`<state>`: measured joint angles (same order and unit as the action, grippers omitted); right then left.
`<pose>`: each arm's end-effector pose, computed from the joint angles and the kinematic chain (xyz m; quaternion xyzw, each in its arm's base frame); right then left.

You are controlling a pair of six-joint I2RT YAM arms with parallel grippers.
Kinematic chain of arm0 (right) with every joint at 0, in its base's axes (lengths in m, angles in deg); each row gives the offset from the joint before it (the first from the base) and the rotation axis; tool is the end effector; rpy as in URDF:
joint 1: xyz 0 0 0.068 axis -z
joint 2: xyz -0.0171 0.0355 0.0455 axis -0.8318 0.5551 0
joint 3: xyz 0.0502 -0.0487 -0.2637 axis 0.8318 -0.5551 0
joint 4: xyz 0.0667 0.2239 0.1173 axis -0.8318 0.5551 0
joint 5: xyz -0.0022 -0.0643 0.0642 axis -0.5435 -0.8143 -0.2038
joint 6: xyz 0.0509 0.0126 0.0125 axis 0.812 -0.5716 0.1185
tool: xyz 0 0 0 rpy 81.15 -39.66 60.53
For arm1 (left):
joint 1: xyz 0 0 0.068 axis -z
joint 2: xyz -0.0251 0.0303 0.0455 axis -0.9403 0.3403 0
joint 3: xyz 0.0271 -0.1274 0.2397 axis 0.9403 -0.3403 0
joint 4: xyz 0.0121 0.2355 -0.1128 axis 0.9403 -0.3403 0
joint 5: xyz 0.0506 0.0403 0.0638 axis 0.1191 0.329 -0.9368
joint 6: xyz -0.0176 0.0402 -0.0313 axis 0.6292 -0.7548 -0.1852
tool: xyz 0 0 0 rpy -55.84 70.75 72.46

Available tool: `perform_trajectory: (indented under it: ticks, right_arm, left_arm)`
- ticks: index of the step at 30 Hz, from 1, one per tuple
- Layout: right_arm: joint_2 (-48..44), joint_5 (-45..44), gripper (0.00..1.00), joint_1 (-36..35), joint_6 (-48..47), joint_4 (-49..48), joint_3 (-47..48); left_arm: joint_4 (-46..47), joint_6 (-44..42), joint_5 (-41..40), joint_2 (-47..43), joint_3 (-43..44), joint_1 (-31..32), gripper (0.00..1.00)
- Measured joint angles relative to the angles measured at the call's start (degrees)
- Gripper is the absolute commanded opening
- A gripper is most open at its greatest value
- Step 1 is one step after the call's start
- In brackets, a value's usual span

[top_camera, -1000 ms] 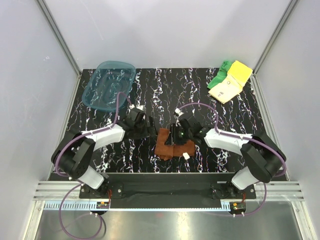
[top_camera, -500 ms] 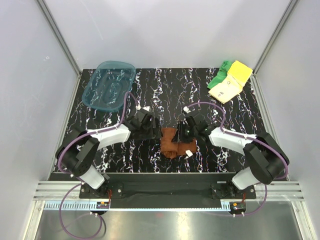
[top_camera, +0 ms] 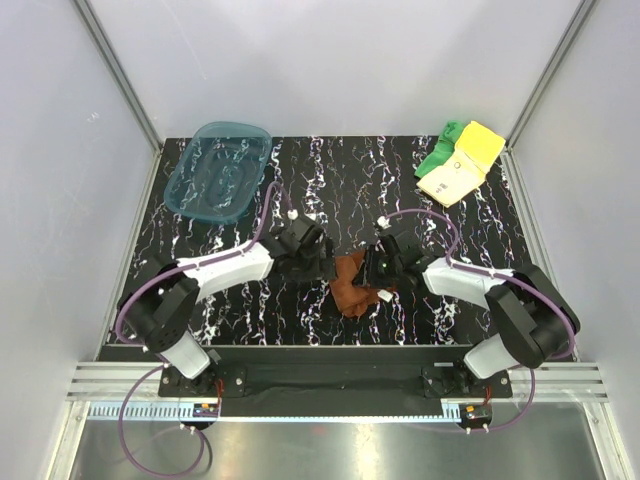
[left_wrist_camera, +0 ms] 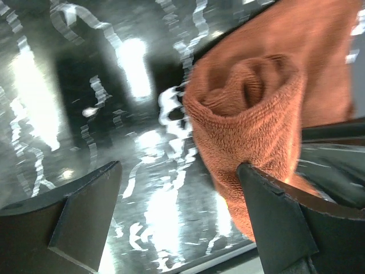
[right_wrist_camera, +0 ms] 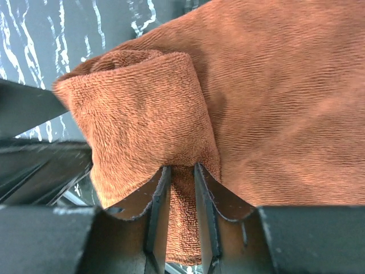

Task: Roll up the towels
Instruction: Roll the towel

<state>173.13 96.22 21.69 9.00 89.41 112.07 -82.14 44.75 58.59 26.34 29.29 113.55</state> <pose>0.2287 0.1677 0.1565 -0.0197 0.9303 0.2922 0.2209 0.2286 -0.2170 0.1827 0.0026 0.9629 -0.1885 0.1930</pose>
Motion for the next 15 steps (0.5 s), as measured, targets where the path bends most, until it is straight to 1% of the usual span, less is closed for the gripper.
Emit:
perform_trajectory:
  ticks: [6,11,15]
  right_arm:
    - [-0.81,-0.22,0.31,1.64,0.09,0.07,-1.22]
    - [-0.83,0.11,0.33,1.81,0.7,-0.28,-1.51]
    - [0.42,1.97,0.34,2.12,2.86,-2.25,-1.84]
  left_arm:
    - [-0.94,0.52,-0.02,2.84,5.25,1.77,0.9]
    - [-1.99,0.59,0.22,5.6,8.52,1.84,0.9]
    - [-3.02,0.61,0.31,7.93,11.89,1.84,0.9]
